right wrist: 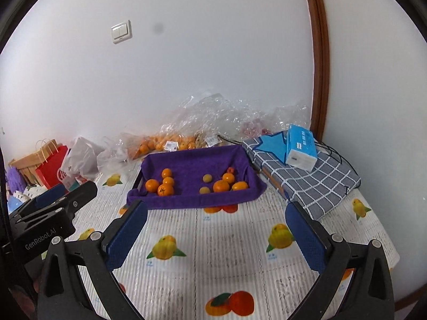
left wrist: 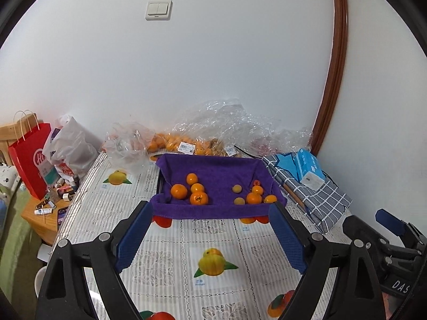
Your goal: Organize fruits
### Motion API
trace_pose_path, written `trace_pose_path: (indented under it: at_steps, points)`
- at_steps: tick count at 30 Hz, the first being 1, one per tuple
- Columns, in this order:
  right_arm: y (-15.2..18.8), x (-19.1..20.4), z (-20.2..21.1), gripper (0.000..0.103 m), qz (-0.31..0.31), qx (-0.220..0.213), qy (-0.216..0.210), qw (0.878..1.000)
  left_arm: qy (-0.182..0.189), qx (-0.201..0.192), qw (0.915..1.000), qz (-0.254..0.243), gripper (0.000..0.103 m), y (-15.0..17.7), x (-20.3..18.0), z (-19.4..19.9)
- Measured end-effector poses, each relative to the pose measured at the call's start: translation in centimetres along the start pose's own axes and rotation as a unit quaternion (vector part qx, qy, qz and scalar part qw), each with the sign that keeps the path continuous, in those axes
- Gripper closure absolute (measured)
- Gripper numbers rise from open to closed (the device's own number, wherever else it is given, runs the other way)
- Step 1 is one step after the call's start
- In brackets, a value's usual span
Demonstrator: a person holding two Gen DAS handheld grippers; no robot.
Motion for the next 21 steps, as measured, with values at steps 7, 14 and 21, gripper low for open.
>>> trace_pose_path:
  at_steps: [7, 14, 21]
  points:
    - [0.29, -0.41, 0.70, 0.001, 0.007, 0.001, 0.011, 1.000, 0.001, 0.005, 1.0000, -0.004, 0.015, 0.13, -0.57, 0.00]
    - [0.16, -0.71, 0.85, 0.001, 0.004, 0.002, 0.015, 1.000, 0.003, 0.004, 1.0000, 0.002, 0.015, 0.05, -0.46, -0.13]
    - [0.18, -0.45, 1.13, 0.001, 0.014, -0.002, 0.024, 1.000, 0.002, -0.003, 1.0000, 0.007, 0.015, -0.08, -0.01, 0.62]
Point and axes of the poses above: each gripper's, at about its wrist camera, not at the fingertips, and z roughly against the way its jaws point, x to its left, y to its underside, the point moved 8 cm from there along -z, roughly the way its jaws point, and after that the axes turned 14 degrees about -z, right-handed, at the moved point
